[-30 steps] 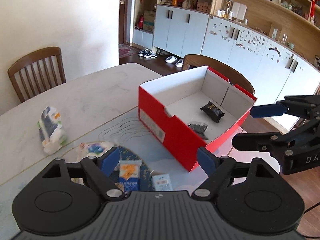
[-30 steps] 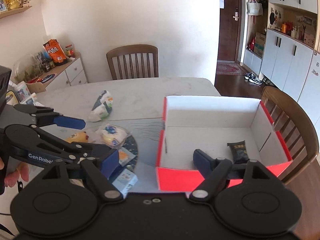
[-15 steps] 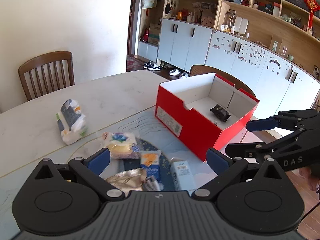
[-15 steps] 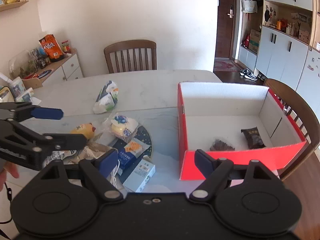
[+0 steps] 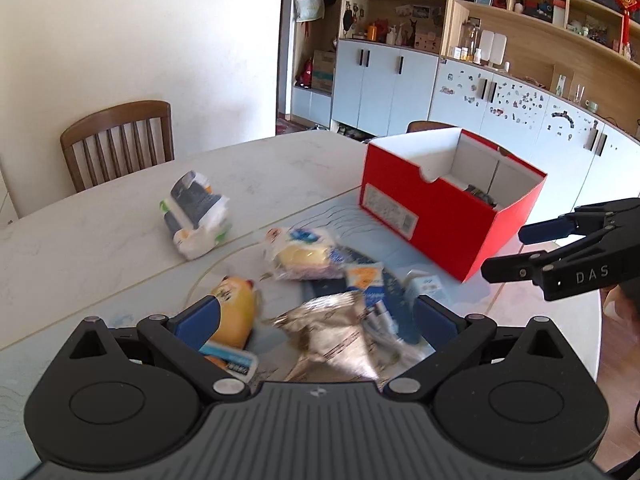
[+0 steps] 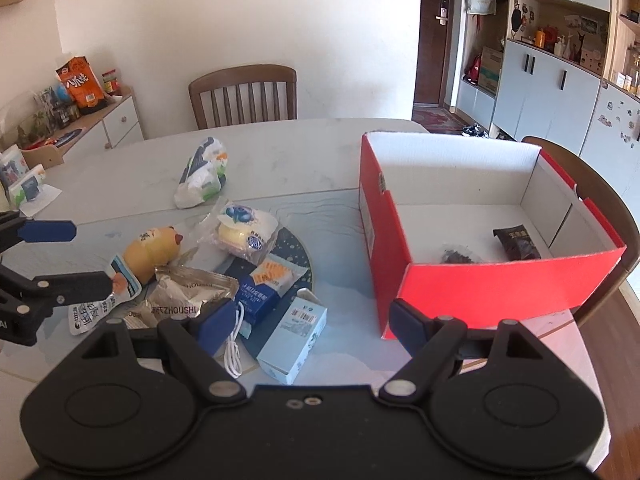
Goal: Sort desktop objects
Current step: 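Withdraw both tools from the box back over the table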
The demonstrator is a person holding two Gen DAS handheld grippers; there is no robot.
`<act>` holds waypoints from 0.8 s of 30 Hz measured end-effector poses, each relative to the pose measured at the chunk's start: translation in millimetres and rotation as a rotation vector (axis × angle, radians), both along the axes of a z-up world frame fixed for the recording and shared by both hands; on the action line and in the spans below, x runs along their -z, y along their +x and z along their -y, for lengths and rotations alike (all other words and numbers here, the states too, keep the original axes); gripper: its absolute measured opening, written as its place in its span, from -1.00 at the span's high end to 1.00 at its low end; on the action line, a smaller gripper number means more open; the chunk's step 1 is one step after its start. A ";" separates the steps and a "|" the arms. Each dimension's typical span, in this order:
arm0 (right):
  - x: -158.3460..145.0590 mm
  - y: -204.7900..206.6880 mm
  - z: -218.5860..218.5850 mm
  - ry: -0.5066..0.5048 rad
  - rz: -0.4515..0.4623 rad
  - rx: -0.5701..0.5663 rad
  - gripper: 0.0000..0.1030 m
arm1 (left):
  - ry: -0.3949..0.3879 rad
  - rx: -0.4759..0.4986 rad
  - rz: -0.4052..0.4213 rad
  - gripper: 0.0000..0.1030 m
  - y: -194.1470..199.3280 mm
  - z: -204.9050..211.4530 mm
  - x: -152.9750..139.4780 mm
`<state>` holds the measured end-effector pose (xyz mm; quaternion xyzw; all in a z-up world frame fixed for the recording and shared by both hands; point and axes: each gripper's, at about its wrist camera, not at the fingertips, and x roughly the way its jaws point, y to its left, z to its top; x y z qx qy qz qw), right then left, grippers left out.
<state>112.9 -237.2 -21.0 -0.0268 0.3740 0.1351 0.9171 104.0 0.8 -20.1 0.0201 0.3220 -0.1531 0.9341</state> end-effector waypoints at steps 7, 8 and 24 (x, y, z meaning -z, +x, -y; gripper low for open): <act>19.1 3.9 -18.4 -0.015 -0.014 0.026 -0.62 | 0.005 -0.013 -0.011 -1.00 -0.6 -22.3 22.1; 22.1 4.7 -20.5 -0.018 -0.018 0.030 -0.62 | 0.010 -0.009 -0.014 -1.00 -0.3 -24.7 25.6; 57.9 25.4 -32.8 -0.064 -0.083 0.091 -0.59 | 0.092 -0.031 -0.080 -0.99 22.2 -57.4 75.3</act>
